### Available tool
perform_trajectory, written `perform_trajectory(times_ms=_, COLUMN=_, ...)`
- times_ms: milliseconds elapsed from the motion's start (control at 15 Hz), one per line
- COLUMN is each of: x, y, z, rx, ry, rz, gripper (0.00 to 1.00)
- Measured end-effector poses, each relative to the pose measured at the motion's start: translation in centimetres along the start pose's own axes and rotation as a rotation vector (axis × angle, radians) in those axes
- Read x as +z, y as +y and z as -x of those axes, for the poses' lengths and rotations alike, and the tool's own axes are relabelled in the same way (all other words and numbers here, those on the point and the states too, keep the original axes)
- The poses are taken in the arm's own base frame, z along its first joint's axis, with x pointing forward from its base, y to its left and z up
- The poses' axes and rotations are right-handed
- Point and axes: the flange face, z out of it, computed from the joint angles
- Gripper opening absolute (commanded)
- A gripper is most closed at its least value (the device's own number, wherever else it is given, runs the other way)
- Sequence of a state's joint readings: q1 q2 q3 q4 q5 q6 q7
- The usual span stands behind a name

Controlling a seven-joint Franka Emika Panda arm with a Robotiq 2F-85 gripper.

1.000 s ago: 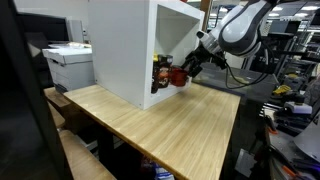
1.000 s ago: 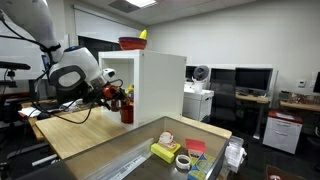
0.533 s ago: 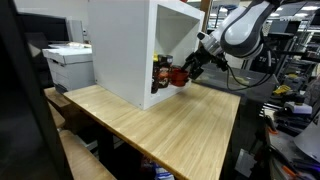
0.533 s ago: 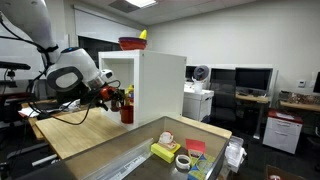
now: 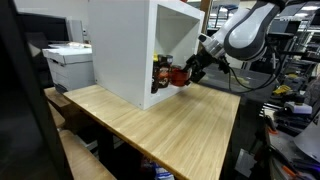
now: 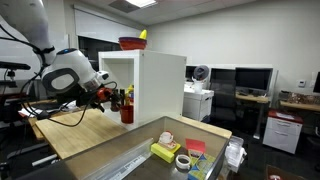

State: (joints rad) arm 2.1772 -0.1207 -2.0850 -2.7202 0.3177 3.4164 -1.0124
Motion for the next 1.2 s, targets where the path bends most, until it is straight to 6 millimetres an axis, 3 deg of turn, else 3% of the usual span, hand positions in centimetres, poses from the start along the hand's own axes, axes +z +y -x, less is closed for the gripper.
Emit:
perform_trajectory(times_ms=133, x=0.0, y=-0.4, z=0.0, rx=-0.007, ry=0.001, rz=-0.003, gripper=1.0)
perform_trajectory(times_ms=200, x=0.0, y=-0.8, z=0.0, rx=-0.012, ry=0.002, rz=-0.005, gripper=0.75)
perform_trajectory(times_ms=533, x=0.6, y=-1.3, z=0.4, rx=-0.006, ry=0.011, rz=-0.041, gripper=0.42)
perform_trajectory(times_ms=933, x=1.7, y=1.6, z=2.7, rx=0.089, ry=0.045, rz=-0.076, gripper=0.05)
perform_trajectory(times_ms=1200, x=1.5, y=3.4, z=3.7, rx=0.14, ry=0.072, rz=-0.075, gripper=0.0)
